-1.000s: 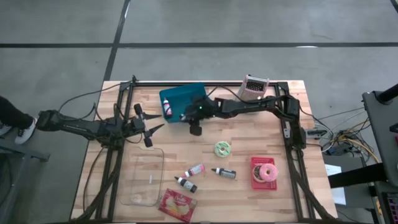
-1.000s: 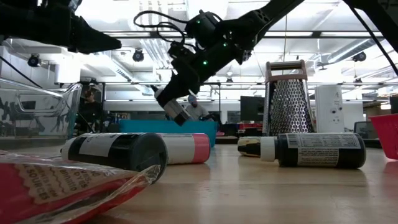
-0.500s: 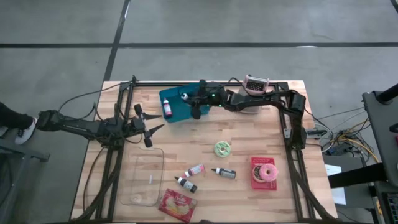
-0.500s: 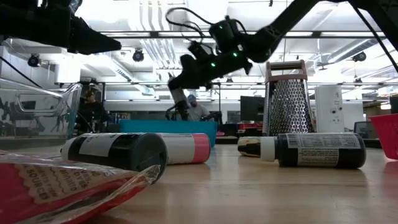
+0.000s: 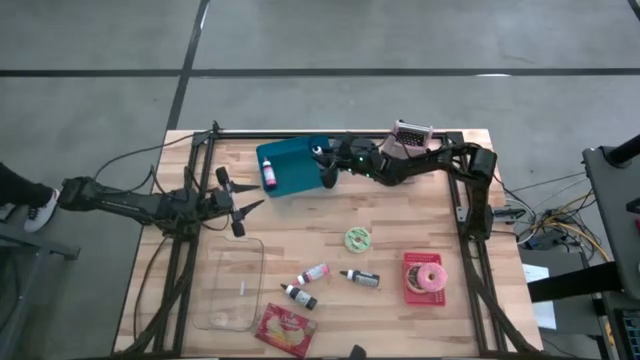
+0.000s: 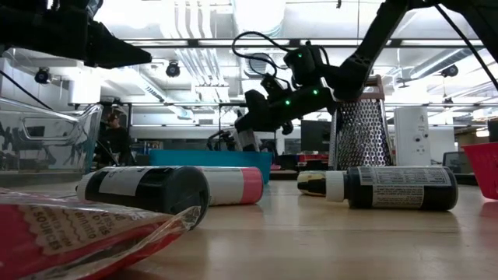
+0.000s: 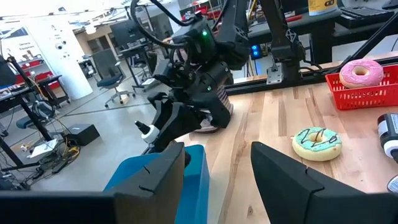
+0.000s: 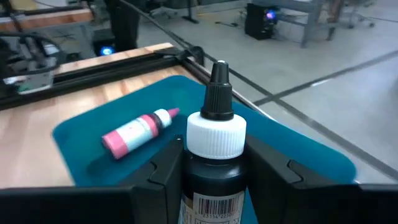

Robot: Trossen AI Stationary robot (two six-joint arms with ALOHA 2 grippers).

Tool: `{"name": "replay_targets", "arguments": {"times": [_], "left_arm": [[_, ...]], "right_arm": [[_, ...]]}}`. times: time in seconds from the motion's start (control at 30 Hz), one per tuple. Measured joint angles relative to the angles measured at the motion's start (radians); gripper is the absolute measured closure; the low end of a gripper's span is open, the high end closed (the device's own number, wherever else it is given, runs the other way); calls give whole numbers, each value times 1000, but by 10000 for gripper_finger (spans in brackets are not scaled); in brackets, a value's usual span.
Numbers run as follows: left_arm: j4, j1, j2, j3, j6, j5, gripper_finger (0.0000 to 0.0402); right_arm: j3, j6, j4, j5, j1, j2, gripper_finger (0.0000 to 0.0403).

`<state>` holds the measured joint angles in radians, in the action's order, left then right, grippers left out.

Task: Pick & Place Food Item
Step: Put the top black food coloring bottle into the blue bin

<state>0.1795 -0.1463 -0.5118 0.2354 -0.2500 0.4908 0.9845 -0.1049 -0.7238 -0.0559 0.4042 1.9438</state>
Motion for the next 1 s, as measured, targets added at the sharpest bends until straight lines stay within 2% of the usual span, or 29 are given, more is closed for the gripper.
{"name": "replay_targets", "arguments": {"times": [0.37, 1.0], "left_arm": [[13, 0, 1, -11, 11, 0, 213], [15, 0, 1, -11, 11, 5, 213]], "right_arm": [[-57, -42, -12, -48, 0, -7, 277], [-92, -29, -14, -52, -41, -7, 278]]}}
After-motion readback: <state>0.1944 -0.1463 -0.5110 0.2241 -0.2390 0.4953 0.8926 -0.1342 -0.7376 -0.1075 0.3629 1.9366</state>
